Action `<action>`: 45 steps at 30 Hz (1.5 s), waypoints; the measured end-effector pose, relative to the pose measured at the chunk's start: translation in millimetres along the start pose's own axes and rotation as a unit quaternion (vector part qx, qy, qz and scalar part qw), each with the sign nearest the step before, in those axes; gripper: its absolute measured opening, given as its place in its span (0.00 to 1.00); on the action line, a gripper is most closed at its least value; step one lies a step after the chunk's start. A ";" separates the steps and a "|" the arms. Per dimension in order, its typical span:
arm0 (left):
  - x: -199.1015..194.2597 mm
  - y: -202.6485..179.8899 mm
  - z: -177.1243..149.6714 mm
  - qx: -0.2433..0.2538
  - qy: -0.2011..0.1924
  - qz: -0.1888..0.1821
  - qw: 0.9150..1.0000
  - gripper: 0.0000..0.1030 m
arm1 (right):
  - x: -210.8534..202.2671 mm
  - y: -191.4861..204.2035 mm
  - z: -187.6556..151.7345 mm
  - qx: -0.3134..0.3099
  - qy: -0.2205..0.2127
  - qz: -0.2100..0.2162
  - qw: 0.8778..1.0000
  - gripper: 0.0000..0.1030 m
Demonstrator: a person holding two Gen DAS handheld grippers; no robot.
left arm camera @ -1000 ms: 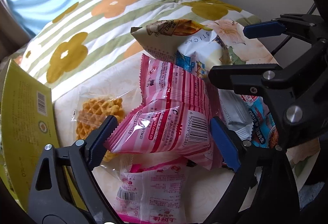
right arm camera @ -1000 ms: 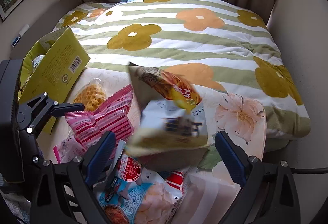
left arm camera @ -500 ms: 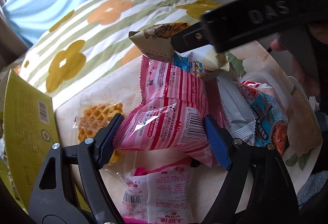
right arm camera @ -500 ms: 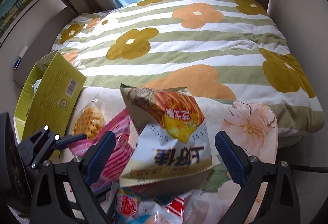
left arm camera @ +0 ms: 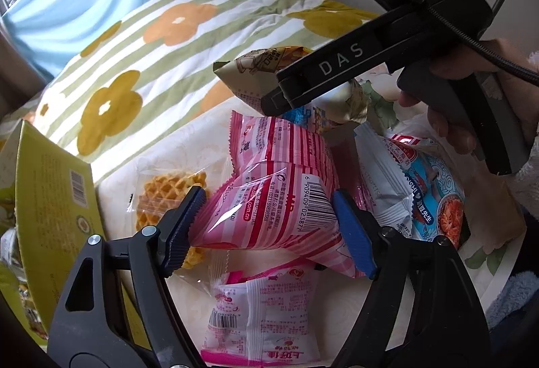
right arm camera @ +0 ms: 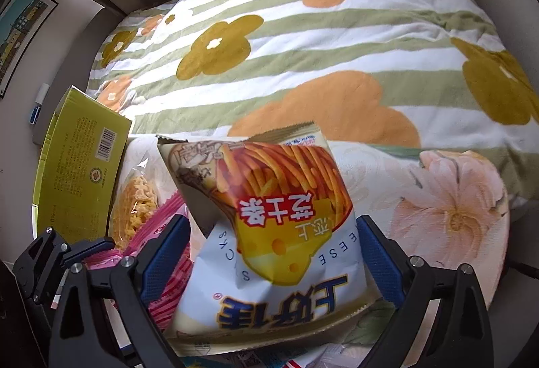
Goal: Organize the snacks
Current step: 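Grasp the pink wrapper with left tool while right grasps the cheese-stick bag, then carry both bags over the cardboard box and open both tools to drop them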
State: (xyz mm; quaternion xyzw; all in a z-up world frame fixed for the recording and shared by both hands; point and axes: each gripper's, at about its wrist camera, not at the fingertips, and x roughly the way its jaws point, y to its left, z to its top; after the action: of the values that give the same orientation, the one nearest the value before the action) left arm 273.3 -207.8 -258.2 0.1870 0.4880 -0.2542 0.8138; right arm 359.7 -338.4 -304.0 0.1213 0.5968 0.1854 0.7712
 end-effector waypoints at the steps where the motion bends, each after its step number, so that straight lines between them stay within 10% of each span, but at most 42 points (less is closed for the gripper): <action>1: -0.5 0.5 -0.1 -0.003 0.001 -0.001 1.000 0.72 | 1.6 0.0 -1.0 0.000 0.000 -0.002 1.000 0.92; 8: -9.8 5.8 -3.4 -0.027 -0.003 -0.003 1.000 0.68 | -10.8 3.1 -4.6 -0.005 -0.022 0.003 1.000 0.64; 27: -83.0 23.5 -11.4 -0.098 -0.066 0.017 0.993 0.63 | -91.5 30.8 -30.0 -0.014 -0.105 0.024 0.994 0.62; 45: -220.5 95.3 -32.9 -0.203 -0.194 0.125 0.951 0.63 | -157.1 126.7 -17.0 -0.105 -0.161 0.050 0.980 0.62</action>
State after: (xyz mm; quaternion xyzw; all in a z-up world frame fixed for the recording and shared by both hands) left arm 220.1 -62.4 -71.6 0.0241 0.3344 -0.0768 0.9390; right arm 291.0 -292.4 -119.1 0.0978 0.4351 0.2627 0.8556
